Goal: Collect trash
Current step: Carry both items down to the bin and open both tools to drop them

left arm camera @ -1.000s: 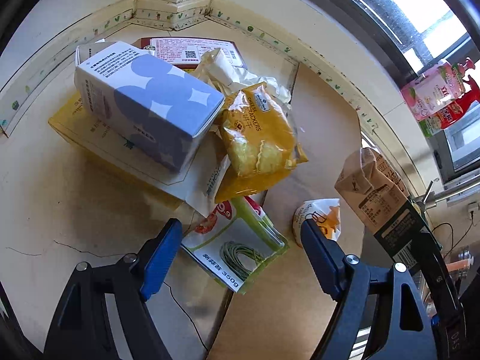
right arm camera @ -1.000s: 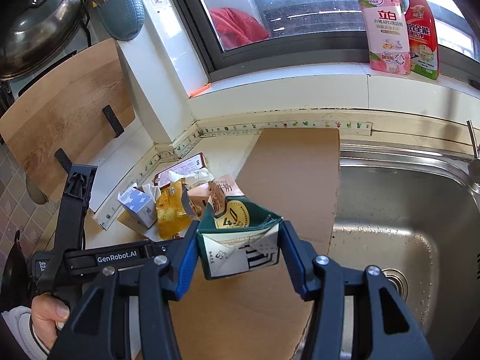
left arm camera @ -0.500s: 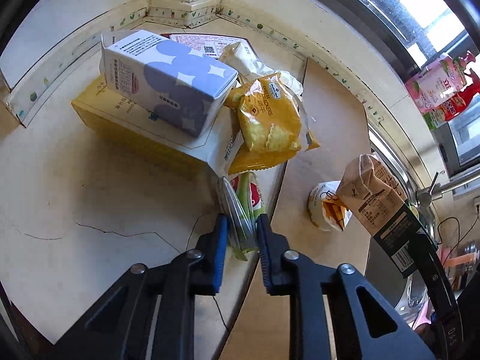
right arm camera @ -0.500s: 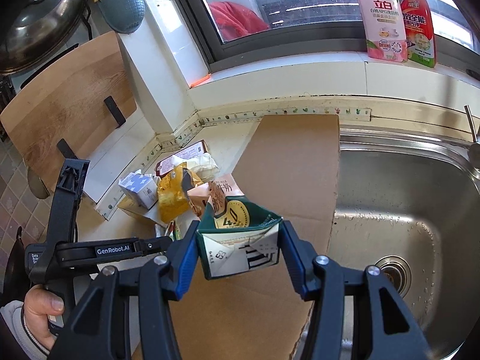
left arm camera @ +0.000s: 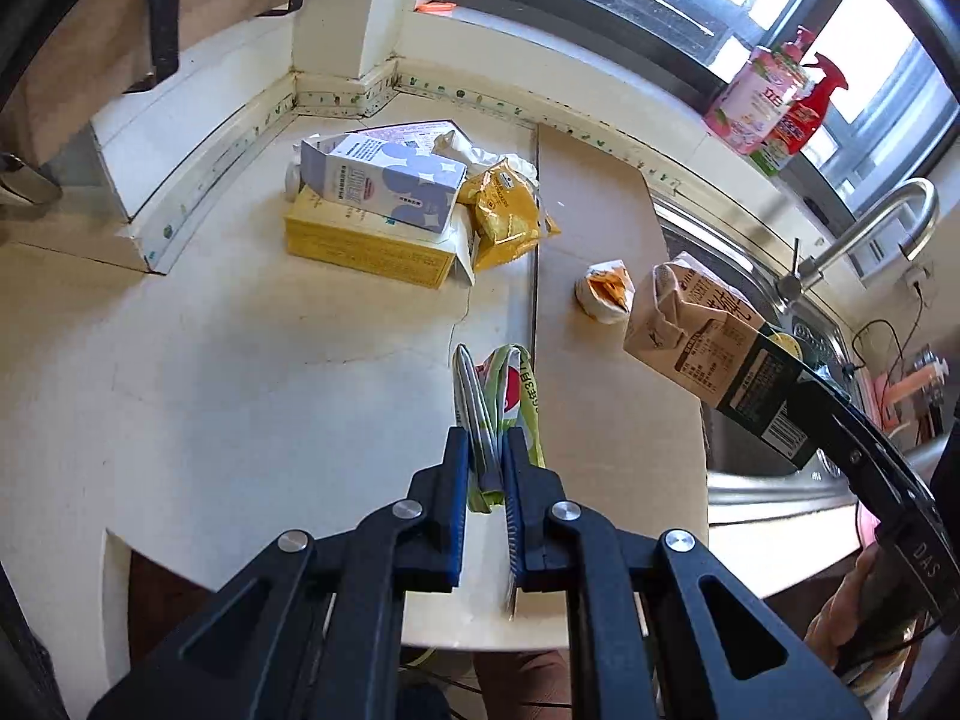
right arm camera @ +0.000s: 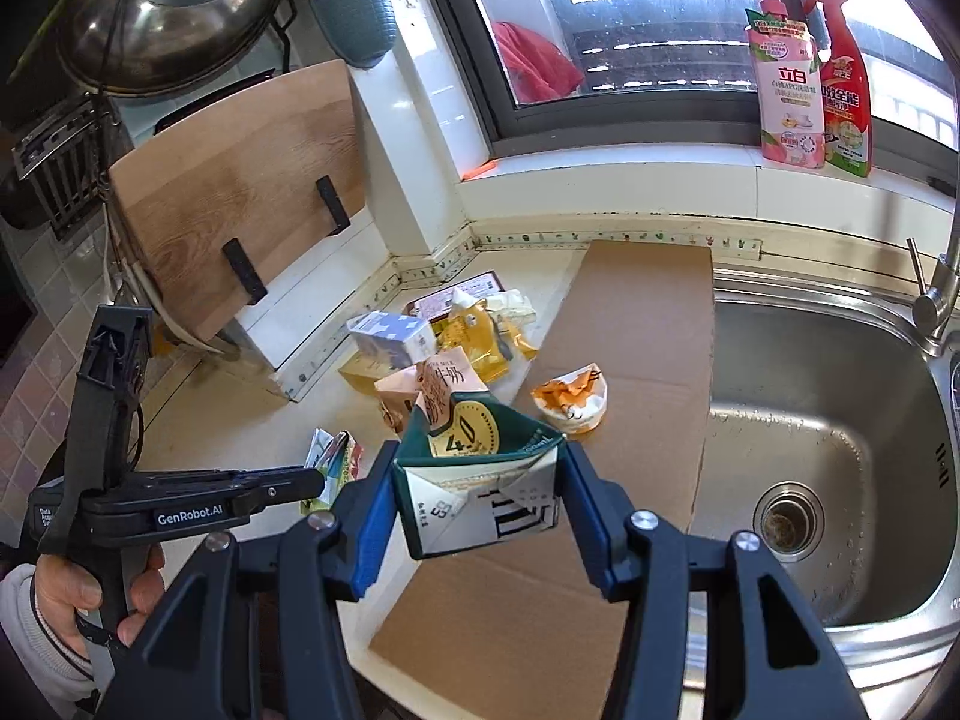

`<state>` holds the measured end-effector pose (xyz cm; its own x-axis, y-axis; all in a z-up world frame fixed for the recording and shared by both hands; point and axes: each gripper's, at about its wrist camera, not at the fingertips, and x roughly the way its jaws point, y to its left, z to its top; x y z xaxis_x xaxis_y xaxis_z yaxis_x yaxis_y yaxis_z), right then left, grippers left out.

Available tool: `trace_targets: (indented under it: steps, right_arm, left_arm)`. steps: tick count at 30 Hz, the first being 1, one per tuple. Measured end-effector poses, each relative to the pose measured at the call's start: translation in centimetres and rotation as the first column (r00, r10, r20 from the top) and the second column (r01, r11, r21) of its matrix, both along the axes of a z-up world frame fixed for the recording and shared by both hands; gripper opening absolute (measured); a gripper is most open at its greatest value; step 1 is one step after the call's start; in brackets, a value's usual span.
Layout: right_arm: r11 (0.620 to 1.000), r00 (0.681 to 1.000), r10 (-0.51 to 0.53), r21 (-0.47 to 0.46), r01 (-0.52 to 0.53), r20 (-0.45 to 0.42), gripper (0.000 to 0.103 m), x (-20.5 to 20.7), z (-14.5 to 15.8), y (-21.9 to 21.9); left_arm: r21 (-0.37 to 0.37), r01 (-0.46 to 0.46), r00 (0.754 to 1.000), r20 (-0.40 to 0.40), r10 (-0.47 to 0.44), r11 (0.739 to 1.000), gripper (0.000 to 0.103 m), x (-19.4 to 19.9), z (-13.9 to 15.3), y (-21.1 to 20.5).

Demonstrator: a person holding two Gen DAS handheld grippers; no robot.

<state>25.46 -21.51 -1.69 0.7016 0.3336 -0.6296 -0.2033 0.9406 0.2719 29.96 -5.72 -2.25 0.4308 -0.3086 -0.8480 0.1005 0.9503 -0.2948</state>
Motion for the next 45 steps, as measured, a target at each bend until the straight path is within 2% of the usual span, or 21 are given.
trace_targets:
  steps: [5,9,12,16,20,23,27,33,38,45]
  right_arm:
    - [0.999,0.999,0.033,0.003,-0.033,0.005,0.052,-5.3,-0.1,2.9]
    - [0.998,0.998,0.061,-0.011,-0.061,-0.015,0.052,-9.4,-1.6,5.4]
    - [0.996,0.997,0.074,-0.04,-0.076,-0.034,0.052,-12.1,-3.3,7.3]
    - [0.991,0.995,0.079,-0.1,-0.085,-0.055,0.052,-15.2,-6.4,9.5]
    - [0.984,0.988,0.083,-0.144,-0.102,-0.131,0.052,-16.7,-10.7,10.8]
    - [0.972,0.975,0.073,-0.205,-0.116,-0.208,0.052,-17.0,-14.7,11.7]
    - [0.962,0.946,0.069,-0.232,-0.147,-0.316,0.053,-16.5,-20.6,12.3]
    - [0.967,0.871,0.007,-0.22,-0.132,-0.491,0.053,-14.4,-29.5,11.4]
    - [0.971,0.829,-0.017,-0.208,-0.121,-0.559,0.053,-13.3,-34.3,11.1]
    - [0.973,0.781,-0.032,-0.197,-0.118,-0.623,0.053,-11.4,-39.5,11.5]
  left_arm:
    - [0.013,0.061,0.998,0.01,-0.061,0.998,0.009,-5.9,1.2,3.2]
    - [0.005,0.095,0.995,-0.006,-0.095,0.995,0.009,-10.1,0.1,5.4]
    - [-0.007,0.118,0.993,-0.022,-0.118,0.993,0.009,-13.0,-1.7,6.6]
    - [-0.003,0.141,0.988,-0.07,-0.141,0.99,0.009,-16.0,-5.9,7.1]
    - [-0.011,0.143,0.982,-0.122,-0.143,0.99,0.009,-17.8,-10.3,7.1]
    - [-0.031,0.129,0.976,-0.174,-0.132,0.991,0.009,-18.1,-14.0,7.1]
    - [-0.047,0.113,0.959,-0.258,-0.121,0.993,0.009,-18.1,-19.3,6.7]
    - [-0.073,0.092,0.921,-0.373,-0.112,0.993,0.01,-18.0,-26.4,6.2]
    - [-0.077,0.073,0.894,-0.437,-0.1,0.994,0.012,-17.7,-31.3,5.8]
    - [-0.026,0.058,0.853,-0.518,-0.063,0.998,0.016,-17.1,-37.4,5.2]
